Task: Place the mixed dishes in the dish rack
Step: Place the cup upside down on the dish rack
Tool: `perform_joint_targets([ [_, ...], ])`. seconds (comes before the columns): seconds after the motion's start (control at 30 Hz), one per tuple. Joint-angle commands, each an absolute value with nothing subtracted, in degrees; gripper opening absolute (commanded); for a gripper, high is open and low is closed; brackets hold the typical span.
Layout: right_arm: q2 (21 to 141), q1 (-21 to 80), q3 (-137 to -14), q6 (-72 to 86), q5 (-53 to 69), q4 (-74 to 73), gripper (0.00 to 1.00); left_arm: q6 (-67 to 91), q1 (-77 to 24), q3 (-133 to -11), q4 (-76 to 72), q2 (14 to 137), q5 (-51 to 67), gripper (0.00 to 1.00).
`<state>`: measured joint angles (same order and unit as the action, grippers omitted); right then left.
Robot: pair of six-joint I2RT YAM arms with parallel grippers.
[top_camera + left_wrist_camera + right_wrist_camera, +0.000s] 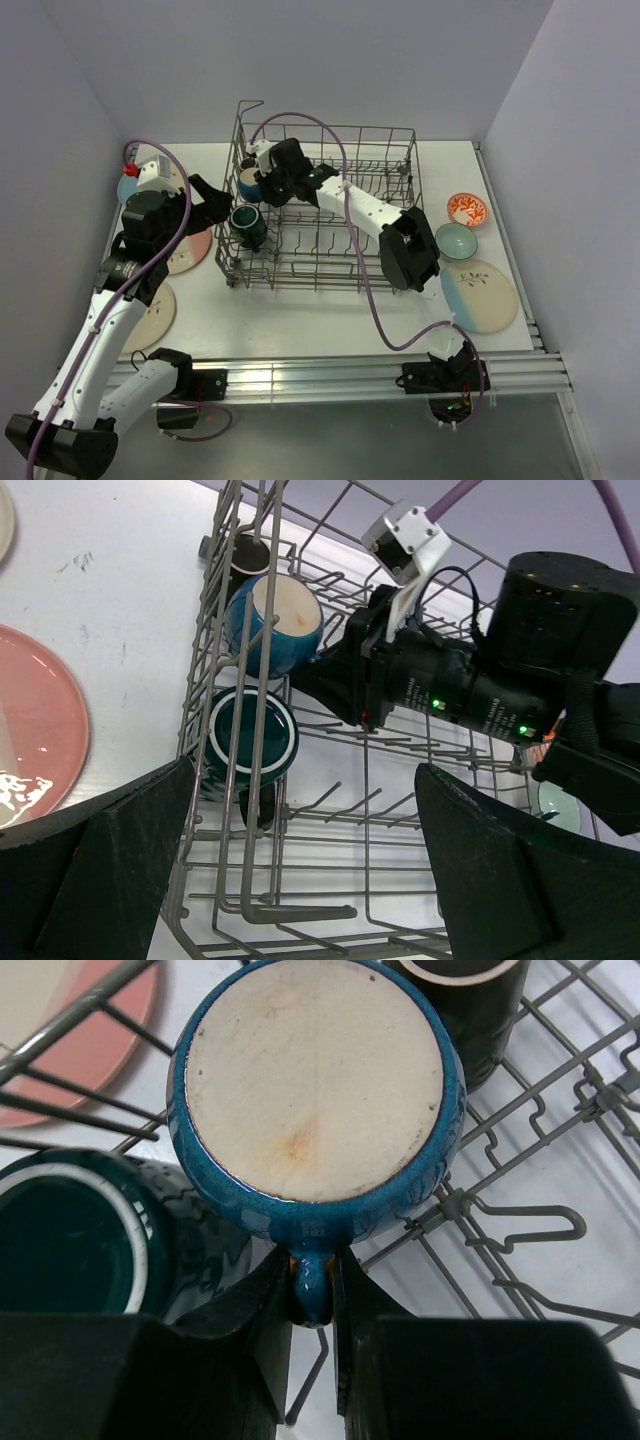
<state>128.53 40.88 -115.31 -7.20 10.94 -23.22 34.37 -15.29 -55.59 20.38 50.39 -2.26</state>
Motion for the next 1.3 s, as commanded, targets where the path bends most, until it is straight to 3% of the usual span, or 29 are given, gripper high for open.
perform_joint_targets([
  [0.0, 129.7, 41.4, -120.0, -3.1, 8.1, -17.8, 0.0, 35.2, -14.9, -55.4, 18.5, 49.2, -1.4, 0.99],
  [0.7, 131.4, 43.9, -118.8, 6.0, 5.1, -17.0, 0.0, 36.3, -14.9, -53.8, 18.4, 48.8, -0.9, 0.99],
  [1.27, 130.5, 45.1, -116.9, 4.2, 4.9, -18.3, 0.29, 36.6, -14.9, -52.9, 18.6, 47.6, -1.1, 0.99],
])
